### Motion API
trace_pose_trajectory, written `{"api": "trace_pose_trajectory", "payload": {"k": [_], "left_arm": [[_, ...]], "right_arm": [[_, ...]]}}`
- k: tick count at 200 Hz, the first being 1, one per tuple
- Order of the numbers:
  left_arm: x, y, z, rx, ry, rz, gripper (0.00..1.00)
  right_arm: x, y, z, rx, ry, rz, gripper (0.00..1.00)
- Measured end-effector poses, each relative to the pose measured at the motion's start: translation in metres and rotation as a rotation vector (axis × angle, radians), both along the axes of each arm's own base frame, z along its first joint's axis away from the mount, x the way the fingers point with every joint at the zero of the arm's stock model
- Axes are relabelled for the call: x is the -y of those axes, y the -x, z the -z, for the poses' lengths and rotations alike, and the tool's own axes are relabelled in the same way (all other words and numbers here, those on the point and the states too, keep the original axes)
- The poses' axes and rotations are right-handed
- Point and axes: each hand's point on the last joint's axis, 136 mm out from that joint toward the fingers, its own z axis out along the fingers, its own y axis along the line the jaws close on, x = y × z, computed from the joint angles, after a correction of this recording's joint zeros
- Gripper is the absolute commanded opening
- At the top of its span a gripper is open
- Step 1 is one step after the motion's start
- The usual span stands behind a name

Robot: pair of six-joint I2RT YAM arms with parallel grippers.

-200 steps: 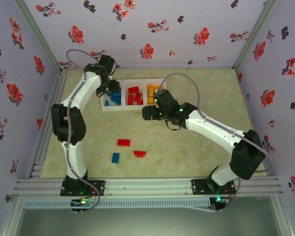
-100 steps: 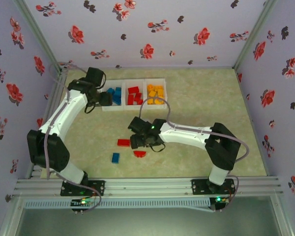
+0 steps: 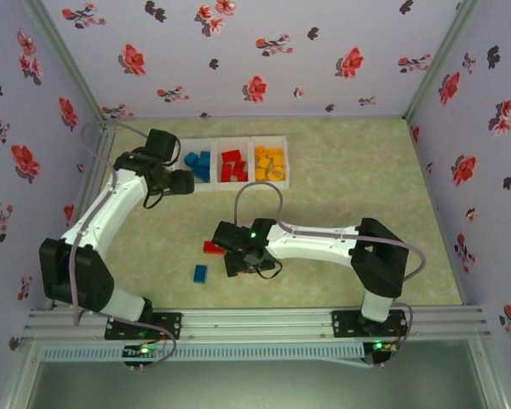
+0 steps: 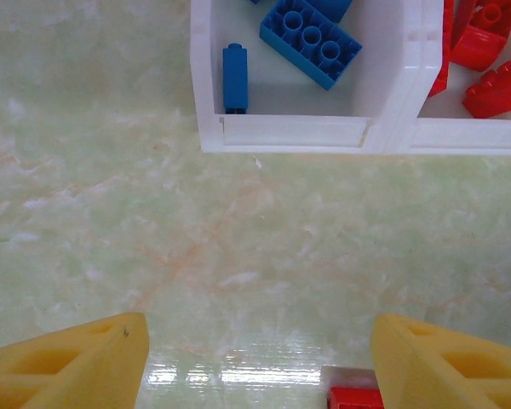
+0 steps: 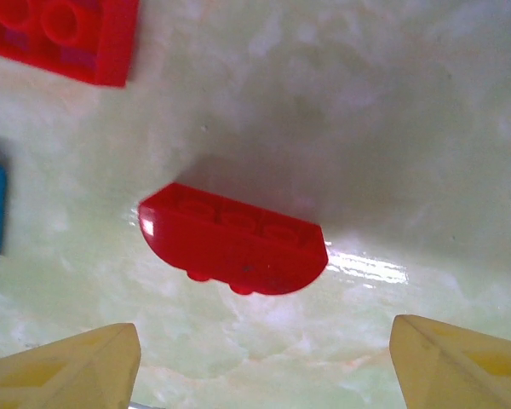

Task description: Sort the legos into containers by color

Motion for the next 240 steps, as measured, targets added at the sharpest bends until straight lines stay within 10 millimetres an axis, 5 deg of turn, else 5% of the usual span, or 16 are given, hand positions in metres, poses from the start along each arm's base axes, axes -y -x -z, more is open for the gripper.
{"api": "trace_pose_trajectory", "payload": {"k": [95,240], "left_arm": [[-0.002,0.008,-0.008,0.026,0.015,-0.005,0.70],[-0.003,0.010,-0.009,0.019,0.014,-0.010,0.69]], "right_arm": [[0.019,-0.012,0.015,0.000,0.143,-0.072,0.66],[-0.011,-0.004,-0.007,0.038,0.093,-0.565,0.73]]}}
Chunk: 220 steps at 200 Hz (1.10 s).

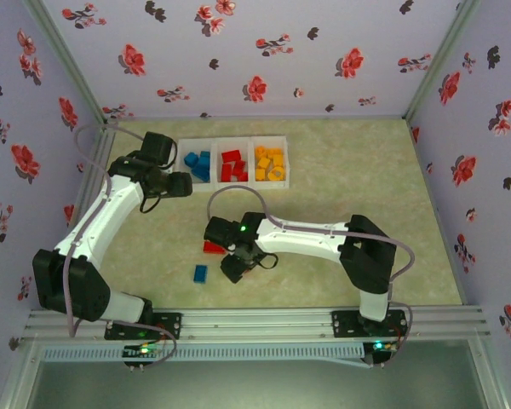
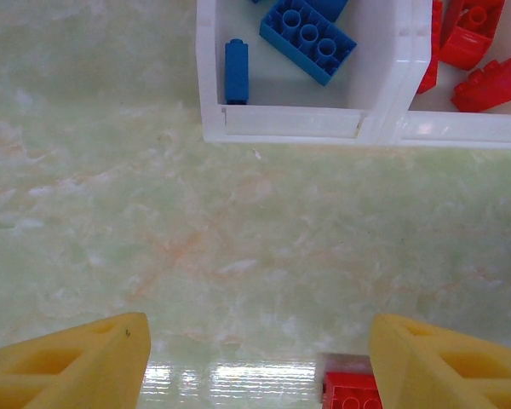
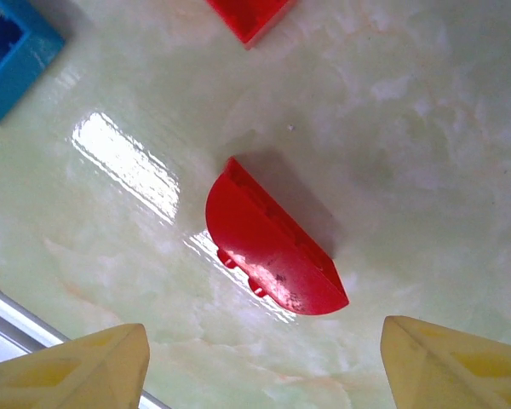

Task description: Sort the legos into containers by color

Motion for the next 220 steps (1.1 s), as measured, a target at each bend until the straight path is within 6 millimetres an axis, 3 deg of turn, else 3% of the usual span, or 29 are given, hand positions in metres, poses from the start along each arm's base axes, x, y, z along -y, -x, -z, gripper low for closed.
{"api": "trace_pose_trajectory", "payload": {"k": [47,86,173,220], "left_arm": [[-0.001,0.001,0.000,-0.003,-0.001,-0.008,0.69],[-0.004,0.004,-0.001,-0.016,-0.011,-0.012,0.69],[-0.010,0.008,-0.004,-0.018,-0.024,-0.026,0.69],[-0.013,0.011,-0.003,-0.030,-0.034,-0.031,0.69]], "right_arm": [[-0.007,-0.012,0.005,0.051,0.065,-0.155,0.64],[-0.005,-0.011,0.024,0.035,0.118,-0.244,0.58],[-0.005,-0.008,0.033,0.002,0.127,-0.330,0.48],[-0.005,-0.009,0.036,-0.015,0.122,-0.338,0.32]]}}
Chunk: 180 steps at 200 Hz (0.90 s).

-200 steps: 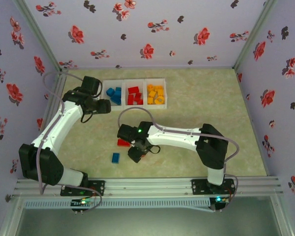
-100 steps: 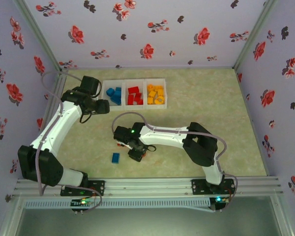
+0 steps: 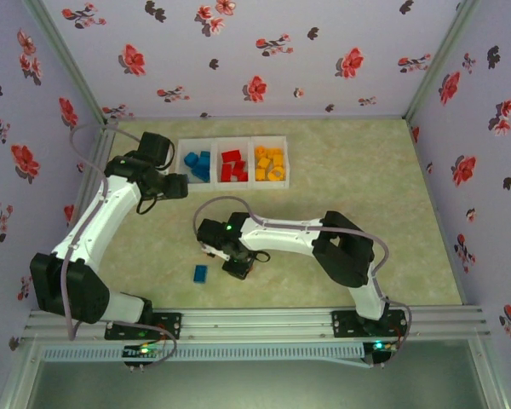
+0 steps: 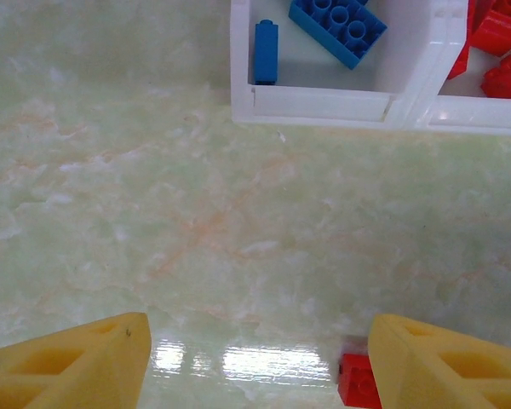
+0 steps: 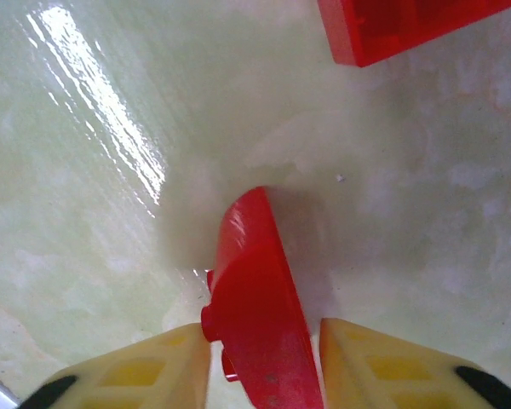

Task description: Sort the legos into containers by color

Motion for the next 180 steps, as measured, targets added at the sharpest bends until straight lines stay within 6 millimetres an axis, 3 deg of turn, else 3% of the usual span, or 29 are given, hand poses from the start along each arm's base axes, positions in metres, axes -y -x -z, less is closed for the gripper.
{"api": "trace_pose_trajectory", "payload": {"k": [51,105,140,180], "left_arm": [[-0.002,0.001,0.000,-0.005,-0.007,-0.005,0.69],[-0.004,0.004,-0.006,0.012,-0.004,-0.007,0.69],[-0.005,0.008,-0.014,0.035,0.007,-0.013,0.68],[-0.007,0.015,-0.016,0.044,0.013,-0.021,0.69]], "right_arm": [[0.002,-0.015,0.000,-0.023,-0.030,0.053,0.21],[0.012,-0.066,-0.014,0.025,-0.092,0.192,0.18],[0.003,-0.114,-0.055,0.102,-0.206,0.303,0.18],[-0.013,-0.176,-0.124,0.236,-0.379,0.425,0.18]]}}
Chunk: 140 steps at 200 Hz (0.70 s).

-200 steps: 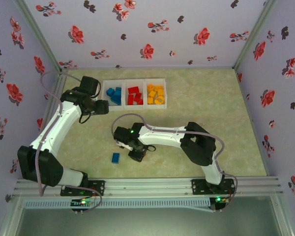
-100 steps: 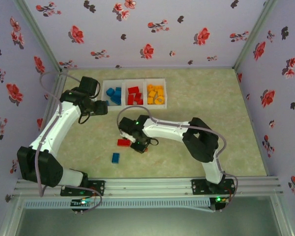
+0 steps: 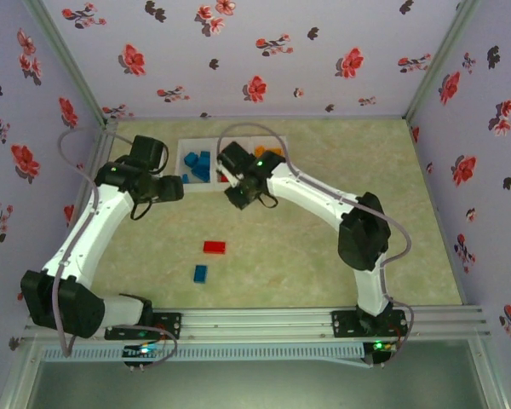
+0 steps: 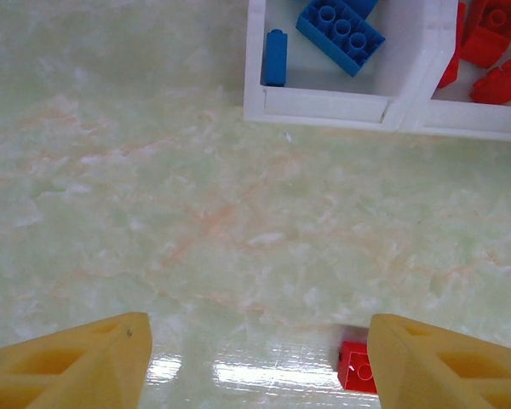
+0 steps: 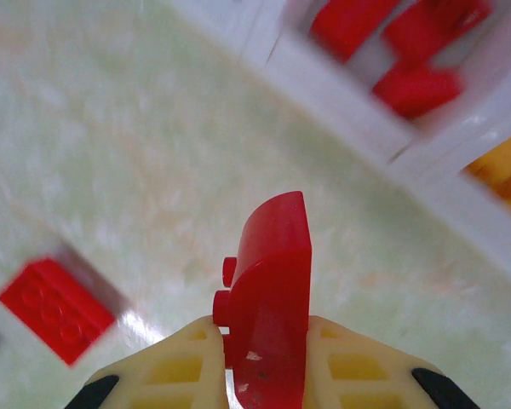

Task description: Sort the legos into containers by color

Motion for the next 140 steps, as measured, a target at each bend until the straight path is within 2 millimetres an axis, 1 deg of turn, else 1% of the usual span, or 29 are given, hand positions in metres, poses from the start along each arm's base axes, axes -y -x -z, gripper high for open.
{"api": "trace_pose_trajectory", "payload": {"k": [14,25,33,45,66,74,80,94,108,128,140], "left_arm": [[-0.001,0.002,0.000,-0.003,0.001,-0.003,0.68],[-0.001,0.003,0.000,-0.001,0.004,-0.006,0.69],[-0.001,0.004,0.000,0.001,0.006,-0.010,0.69],[-0.002,0.006,0.000,0.001,0.011,-0.015,0.68],[0.000,0.010,0.003,-0.004,0.031,-0.017,0.68],[0.001,0.011,0.006,-0.011,0.037,-0.020,0.68],[0.002,0.013,0.008,-0.018,0.041,-0.020,0.68],[0.003,0.016,0.015,-0.034,0.046,-0.022,0.68],[0.006,0.019,0.020,-0.050,0.052,-0.018,0.69],[0.010,0.022,0.025,-0.062,0.059,-0.016,0.74],[0.013,0.025,0.028,-0.068,0.066,-0.014,0.77]], "right_arm": [[-0.007,-0.023,-0.024,0.055,-0.056,0.045,0.19],[-0.012,-0.041,-0.038,0.092,-0.090,0.074,0.19],[-0.017,-0.052,-0.044,0.112,-0.111,0.092,0.20],[-0.023,-0.069,-0.047,0.136,-0.130,0.117,0.21],[-0.032,-0.096,-0.036,0.154,-0.140,0.154,0.22],[-0.035,-0.106,-0.028,0.152,-0.142,0.169,0.24],[-0.037,-0.114,-0.022,0.151,-0.145,0.181,0.27],[-0.040,-0.131,-0.011,0.150,-0.154,0.210,0.42],[-0.039,-0.144,-0.001,0.143,-0.162,0.241,0.53],[-0.031,-0.152,0.004,0.128,-0.164,0.275,0.63],[-0.027,-0.154,0.003,0.127,-0.168,0.288,0.65]]}}
